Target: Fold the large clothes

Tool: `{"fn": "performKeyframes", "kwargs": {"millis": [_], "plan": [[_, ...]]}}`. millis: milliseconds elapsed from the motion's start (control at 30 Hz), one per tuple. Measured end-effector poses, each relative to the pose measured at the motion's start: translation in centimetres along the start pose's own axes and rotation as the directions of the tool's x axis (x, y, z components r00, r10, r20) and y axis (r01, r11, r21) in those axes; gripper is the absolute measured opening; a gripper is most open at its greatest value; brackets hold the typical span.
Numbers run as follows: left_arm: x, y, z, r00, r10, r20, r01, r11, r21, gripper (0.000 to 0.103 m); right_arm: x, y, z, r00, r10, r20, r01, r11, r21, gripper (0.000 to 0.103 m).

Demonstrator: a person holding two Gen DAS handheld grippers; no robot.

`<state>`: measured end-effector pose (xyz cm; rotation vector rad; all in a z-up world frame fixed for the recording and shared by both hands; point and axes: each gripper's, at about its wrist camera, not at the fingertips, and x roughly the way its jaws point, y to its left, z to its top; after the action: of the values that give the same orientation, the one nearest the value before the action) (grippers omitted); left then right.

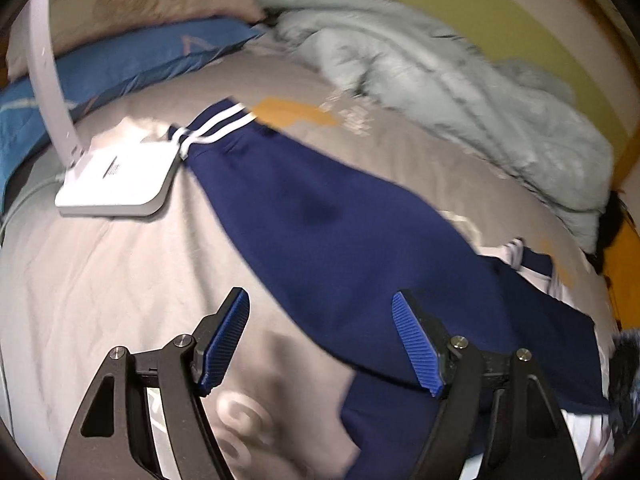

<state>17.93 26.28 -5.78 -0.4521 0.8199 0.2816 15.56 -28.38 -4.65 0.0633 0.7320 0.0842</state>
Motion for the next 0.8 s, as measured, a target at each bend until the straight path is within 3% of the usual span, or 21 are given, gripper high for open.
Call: {"fn": "performKeyframes", "kwargs": {"millis": [100, 133, 167, 200, 300, 433, 533, 633, 800], "plan": [[2.0, 1.6, 0.4, 0.999, 0.015, -0.044, -0.018, 0.998, -0.067, 0.072, 0.1, 0.0, 0.0, 1.000, -0.001, 0.001, 0.001, 1.000, 0.002, 0.097], [2.7, 2.0, 0.5, 0.999, 0.025, -0.047, -0.028, 0.997, -0.068, 0.062, 0.1, 0.0, 0.0, 1.000, -0.001, -0.001, 0.001, 1.000, 0.002, 0.097], [3.2, 1.9, 0.5, 0.998, 0.030, -0.050, -0.032, 0.998, -0.047, 0.034, 0.1, 0.1, 0.0, 1.000, -0.001, -0.001, 0.001, 1.000, 0.001, 0.097], [3.9, 1.6, 0.6, 0.998, 0.038, -0.058, -0.038, 0.999, 0.001, 0.021, 0.2, 0.1, 0.0, 1.000, -0.003, -0.003, 0.003, 1.000, -0.002, 0.097], [4.1, 0.9, 0.4, 0.997, 0.076, -0.025, -0.074, 0.994, 0.081, 0.002, 0.3, 0.1, 0.0, 1.000, -0.008, -0.002, 0.008, 1.000, -0.006, 0.097], [0.0, -0.7, 0.8, 0.994, 0.002, 0.111, -0.015, 0.993, 0.115, 0.002, 0.2, 0.0, 0.2, 1.000, 0.001, 0.000, -0.001, 1.000, 0.007, 0.097], [-4.4, -3.1, 0.7, 0.970, -0.139, 0.200, 0.104, 0.979, 0.174, 0.002, 0.1, 0.0, 0.1, 1.000, 0.006, 0.000, -0.006, 1.000, 0.012, 0.097], [-7.0, -6.2, -1.1, 0.942, -0.261, 0.211, 0.205, 0.945, 0.253, 0.002, -0.1, 0.1, 0.0, 1.000, 0.005, 0.002, -0.005, 1.000, 0.008, 0.097], [-6.3, -12.4, -8.2, 0.952, -0.291, 0.098, 0.227, 0.882, 0.413, 0.002, -0.5, 0.5, -0.1, 1.000, 0.007, 0.011, -0.007, 1.000, 0.000, 0.097]]}}
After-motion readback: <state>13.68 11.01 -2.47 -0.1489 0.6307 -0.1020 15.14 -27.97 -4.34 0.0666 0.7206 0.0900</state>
